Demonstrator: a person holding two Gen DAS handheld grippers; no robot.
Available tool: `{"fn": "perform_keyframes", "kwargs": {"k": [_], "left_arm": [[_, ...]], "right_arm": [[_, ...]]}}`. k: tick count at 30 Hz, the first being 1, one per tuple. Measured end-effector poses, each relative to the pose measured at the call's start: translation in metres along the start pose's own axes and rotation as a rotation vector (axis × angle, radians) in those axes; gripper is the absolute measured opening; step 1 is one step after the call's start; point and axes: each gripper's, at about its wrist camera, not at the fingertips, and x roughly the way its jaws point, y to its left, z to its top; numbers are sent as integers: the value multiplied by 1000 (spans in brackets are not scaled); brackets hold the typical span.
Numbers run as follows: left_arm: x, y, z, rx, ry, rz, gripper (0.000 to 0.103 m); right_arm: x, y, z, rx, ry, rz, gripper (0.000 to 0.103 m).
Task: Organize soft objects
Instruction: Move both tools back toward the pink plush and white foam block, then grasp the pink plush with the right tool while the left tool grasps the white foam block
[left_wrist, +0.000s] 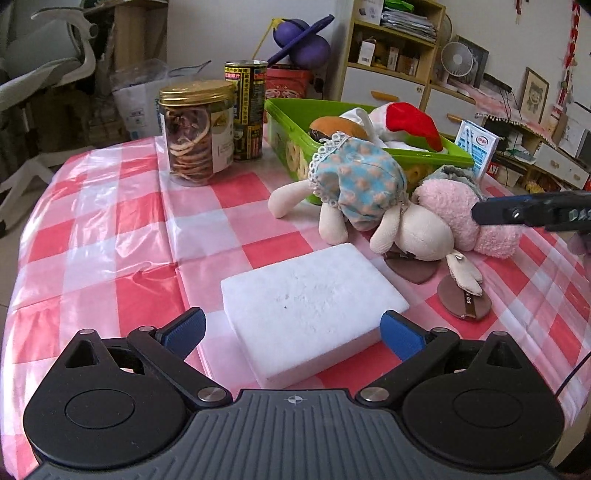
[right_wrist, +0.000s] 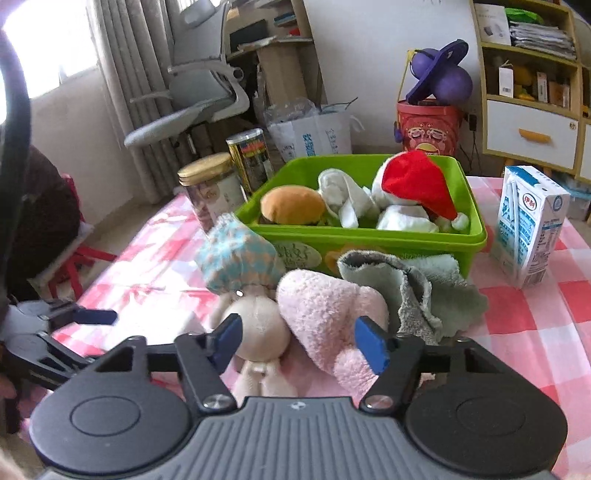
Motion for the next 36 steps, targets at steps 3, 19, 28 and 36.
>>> {"fn": "perform_keyframes", "kwargs": {"k": [3,19,28,36], "left_arm": [[1,0,0,7,-7,1,93],[2,-4,2,36,-19,-7,82],[1,-5,5,33,-19,-7,80],[-5,2,13,-24,-22,14,49]], "right_arm": [[9,2,-3,-38,-1,-43,49],[21,0,-3,-86,-17,-138,49],[25,-7,-1,-72,-12,-159,36],[18,-13,5,-8,-8,-126,31]]}}
